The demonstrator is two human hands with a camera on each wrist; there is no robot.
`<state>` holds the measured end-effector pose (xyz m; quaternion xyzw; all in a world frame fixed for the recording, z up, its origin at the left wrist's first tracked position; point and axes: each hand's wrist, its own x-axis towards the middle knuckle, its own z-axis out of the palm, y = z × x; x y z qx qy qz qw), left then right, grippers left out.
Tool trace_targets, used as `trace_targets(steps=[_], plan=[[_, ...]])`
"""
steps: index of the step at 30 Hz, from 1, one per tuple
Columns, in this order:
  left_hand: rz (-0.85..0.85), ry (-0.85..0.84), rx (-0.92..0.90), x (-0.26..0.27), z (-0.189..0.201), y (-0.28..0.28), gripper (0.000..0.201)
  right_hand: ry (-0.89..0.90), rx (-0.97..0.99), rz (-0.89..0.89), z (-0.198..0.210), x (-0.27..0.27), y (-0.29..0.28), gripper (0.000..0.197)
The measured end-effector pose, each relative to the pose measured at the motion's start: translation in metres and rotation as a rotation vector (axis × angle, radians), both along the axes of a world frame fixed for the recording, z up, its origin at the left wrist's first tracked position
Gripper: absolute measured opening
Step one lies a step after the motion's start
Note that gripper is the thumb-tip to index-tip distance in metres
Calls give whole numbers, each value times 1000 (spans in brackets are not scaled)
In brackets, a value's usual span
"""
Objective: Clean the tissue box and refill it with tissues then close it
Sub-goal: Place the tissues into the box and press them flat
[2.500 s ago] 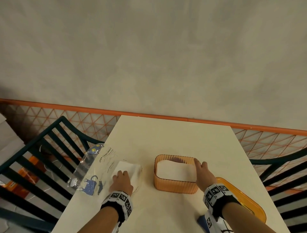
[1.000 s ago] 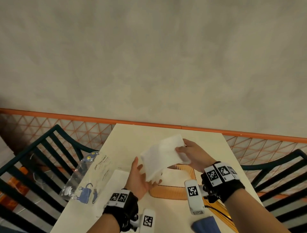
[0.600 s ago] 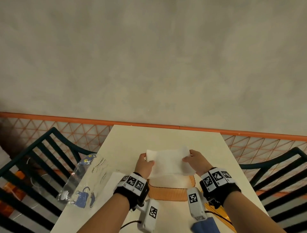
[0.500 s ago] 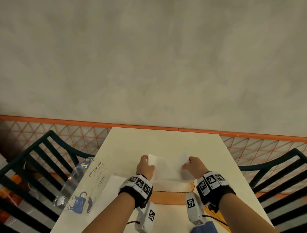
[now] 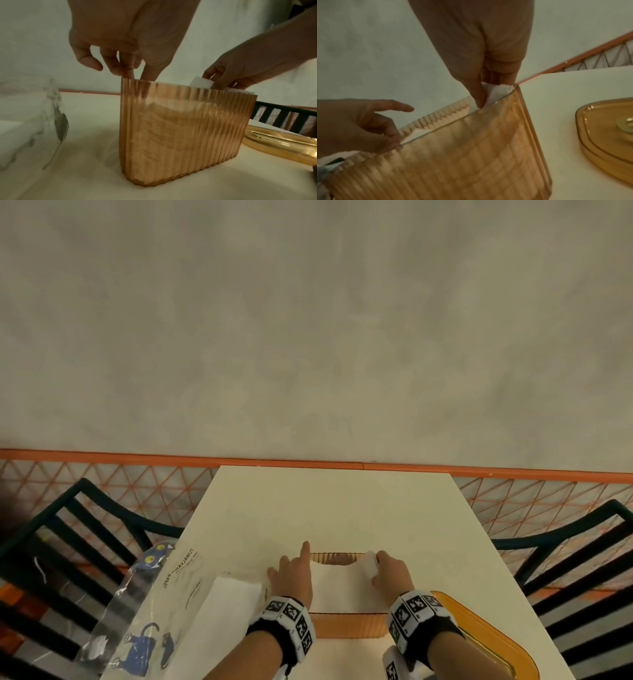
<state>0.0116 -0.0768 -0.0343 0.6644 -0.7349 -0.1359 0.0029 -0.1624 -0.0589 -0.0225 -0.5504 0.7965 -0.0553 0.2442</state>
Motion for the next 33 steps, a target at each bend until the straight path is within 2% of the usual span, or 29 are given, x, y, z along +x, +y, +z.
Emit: trace_targets(steps=[2, 4, 6, 8, 11, 15, 23, 25, 28, 31, 33], plan=[[-57, -57, -79, 2, -1, 1, 67, 35, -11, 60, 3, 1, 1, 36], [-160, -95, -143, 4, 1, 0, 59, 125, -82, 155, 7, 2, 5, 42], [-300, -104, -88, 4, 4, -1, 51, 320, -207, 276, 17, 5, 12, 49], [-395, -131, 66, 3, 7, -2, 53, 419, -253, 366, 25, 7, 16, 51], [-429, -217, 225, -1, 6, -3, 59, 413, -83, 452, 30, 6, 13, 59], [-402, -254, 265, 0, 0, -5, 61, 409, 176, 467, 12, 7, 8, 58], [-307, -175, 335, 0, 7, -5, 52, 324, 232, 445, -8, 3, 2, 59], [-323, -187, 349, 3, 10, -4, 57, 321, 233, 449, -9, 2, 1, 62], [-360, -194, 210, 11, 19, 1, 56, 348, 199, 468, -4, 0, 7, 64], [-256, 38, -133, 37, 31, 9, 39, 359, 50, 462, 3, 0, 15, 59], [-111, 129, -257, 63, 31, 11, 33, 355, -101, 399, 7, -1, 21, 49]])
